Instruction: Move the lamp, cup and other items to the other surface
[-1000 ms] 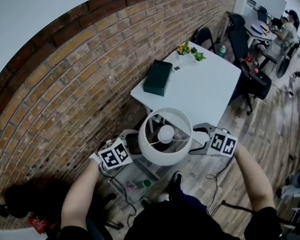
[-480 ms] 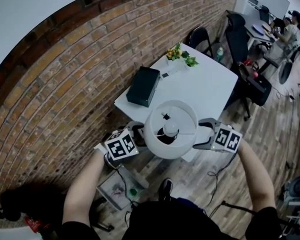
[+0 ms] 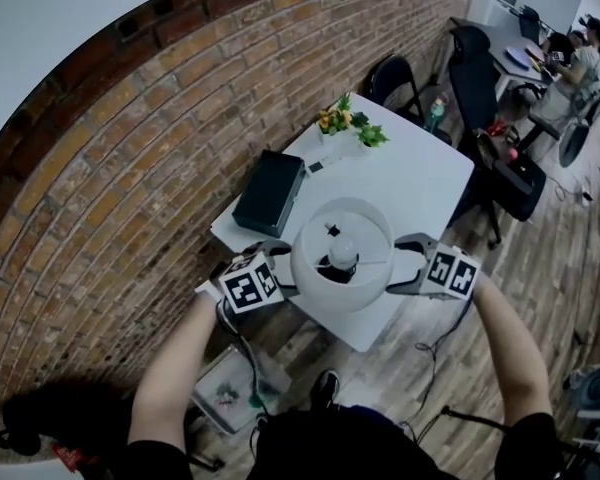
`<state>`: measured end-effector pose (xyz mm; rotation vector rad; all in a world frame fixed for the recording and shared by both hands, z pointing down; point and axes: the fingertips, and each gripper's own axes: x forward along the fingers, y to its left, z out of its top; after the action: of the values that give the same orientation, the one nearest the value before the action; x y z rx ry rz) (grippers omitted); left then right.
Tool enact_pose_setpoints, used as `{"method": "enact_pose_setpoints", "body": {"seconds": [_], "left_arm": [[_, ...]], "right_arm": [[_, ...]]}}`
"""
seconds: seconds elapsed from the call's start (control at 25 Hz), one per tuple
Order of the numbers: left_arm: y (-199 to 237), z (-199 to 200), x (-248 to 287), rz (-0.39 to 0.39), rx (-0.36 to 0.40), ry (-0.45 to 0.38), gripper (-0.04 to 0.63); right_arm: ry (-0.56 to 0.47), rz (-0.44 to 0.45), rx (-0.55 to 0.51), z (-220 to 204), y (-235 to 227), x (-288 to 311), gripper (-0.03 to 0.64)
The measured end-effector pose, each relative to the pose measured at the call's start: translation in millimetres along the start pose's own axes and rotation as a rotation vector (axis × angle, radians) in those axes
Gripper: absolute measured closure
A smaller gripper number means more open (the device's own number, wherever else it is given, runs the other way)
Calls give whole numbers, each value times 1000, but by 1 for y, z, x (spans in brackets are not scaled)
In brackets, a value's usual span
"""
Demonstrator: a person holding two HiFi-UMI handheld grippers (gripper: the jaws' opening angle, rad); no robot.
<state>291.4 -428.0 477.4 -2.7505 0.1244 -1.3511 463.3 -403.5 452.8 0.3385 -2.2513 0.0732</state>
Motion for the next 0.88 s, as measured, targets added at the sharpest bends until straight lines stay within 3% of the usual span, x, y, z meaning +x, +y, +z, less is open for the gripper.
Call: {"method": "enact_pose_setpoints", "body": {"seconds": [0.48, 0.88], "left_arm": [[27, 11, 15, -22, -67, -15, 244], [31, 6, 21, 44, -147, -60, 245]], "right_arm": [[-39, 43, 63, -15, -34, 4, 221], [-84, 3, 88, -14, -42, 9, 233]]}}
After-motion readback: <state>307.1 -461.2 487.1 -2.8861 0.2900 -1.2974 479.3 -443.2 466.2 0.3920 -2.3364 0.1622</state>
